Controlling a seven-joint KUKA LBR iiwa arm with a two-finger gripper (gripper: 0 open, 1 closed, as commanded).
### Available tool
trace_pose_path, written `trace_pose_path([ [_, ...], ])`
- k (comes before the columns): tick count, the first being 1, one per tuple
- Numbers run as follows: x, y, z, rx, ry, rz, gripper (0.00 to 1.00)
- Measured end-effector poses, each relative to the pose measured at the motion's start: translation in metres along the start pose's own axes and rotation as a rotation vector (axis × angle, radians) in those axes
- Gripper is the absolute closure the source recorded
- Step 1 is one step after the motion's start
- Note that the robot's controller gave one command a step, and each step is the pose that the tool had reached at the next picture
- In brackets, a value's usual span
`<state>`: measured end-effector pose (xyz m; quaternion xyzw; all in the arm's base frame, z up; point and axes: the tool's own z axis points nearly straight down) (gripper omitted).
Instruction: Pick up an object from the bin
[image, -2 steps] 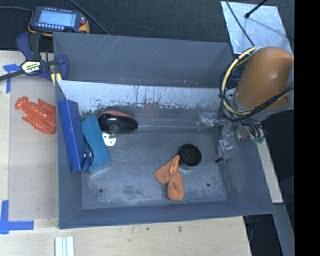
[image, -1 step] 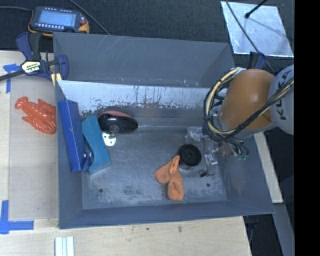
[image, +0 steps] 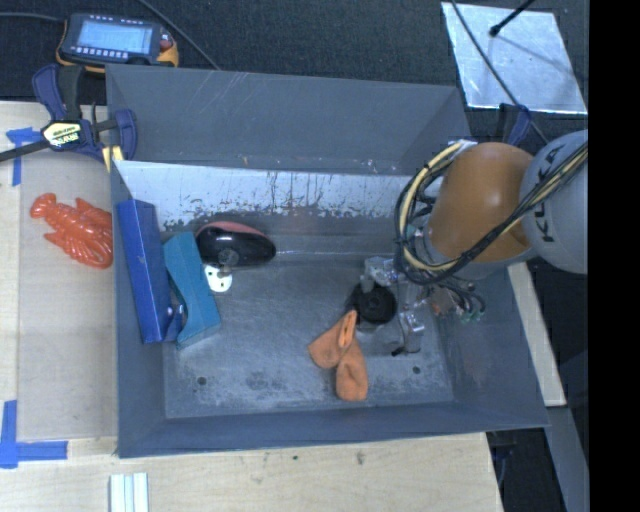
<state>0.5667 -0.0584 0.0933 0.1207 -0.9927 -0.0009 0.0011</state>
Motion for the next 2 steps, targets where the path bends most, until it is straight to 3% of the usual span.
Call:
trace_pose_path([
  [1, -0.0197, 0.0054, 0.0126, 0.005, -0.011, 0.103, 0.0],
  [2, -0.0246, 0.0087, 0.0183, 0.005, -0.015, 0.106, 0.0],
])
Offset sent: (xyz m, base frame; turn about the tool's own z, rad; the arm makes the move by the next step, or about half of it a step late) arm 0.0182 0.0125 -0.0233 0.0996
